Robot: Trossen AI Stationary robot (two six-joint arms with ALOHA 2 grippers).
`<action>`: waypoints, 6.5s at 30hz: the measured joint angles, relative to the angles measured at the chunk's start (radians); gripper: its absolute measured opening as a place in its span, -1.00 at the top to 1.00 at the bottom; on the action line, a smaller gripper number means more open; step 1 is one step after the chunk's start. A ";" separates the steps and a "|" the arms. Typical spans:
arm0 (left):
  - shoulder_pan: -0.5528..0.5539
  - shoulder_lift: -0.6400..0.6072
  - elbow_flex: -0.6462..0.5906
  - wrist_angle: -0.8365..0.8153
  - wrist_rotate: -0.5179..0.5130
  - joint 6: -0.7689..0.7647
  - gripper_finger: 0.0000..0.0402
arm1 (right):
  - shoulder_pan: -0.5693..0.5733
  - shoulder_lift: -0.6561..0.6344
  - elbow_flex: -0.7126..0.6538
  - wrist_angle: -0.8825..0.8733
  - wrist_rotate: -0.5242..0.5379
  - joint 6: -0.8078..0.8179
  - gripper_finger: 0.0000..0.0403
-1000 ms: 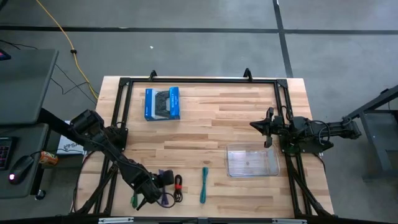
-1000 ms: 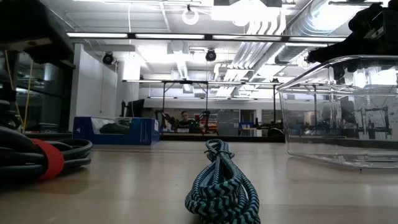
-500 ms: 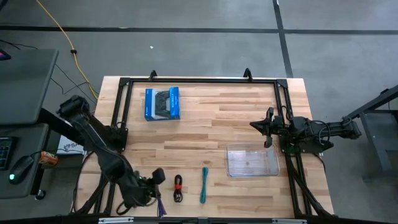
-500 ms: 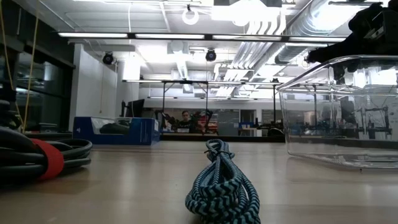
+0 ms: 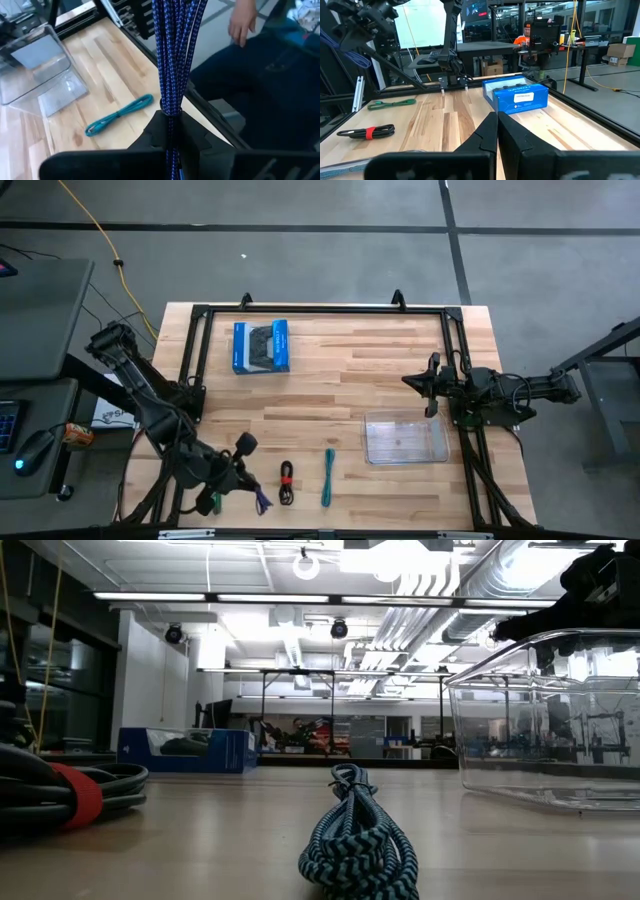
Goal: Pick and place USB-C Cables
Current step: Put the purple charger cable into the transparent bin
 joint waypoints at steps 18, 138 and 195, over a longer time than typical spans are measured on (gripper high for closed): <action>0.345 -0.069 -0.001 0.110 0.037 0.191 1.00 | 0.000 0.000 0.000 0.000 0.000 0.000 1.00; 0.623 -0.319 -0.650 1.087 0.086 -0.082 1.00 | 0.001 1.011 0.681 0.237 -0.090 0.136 -0.09; 0.701 0.235 -0.231 1.135 0.109 -0.126 1.00 | 0.001 1.348 0.913 0.343 -0.167 0.063 -0.06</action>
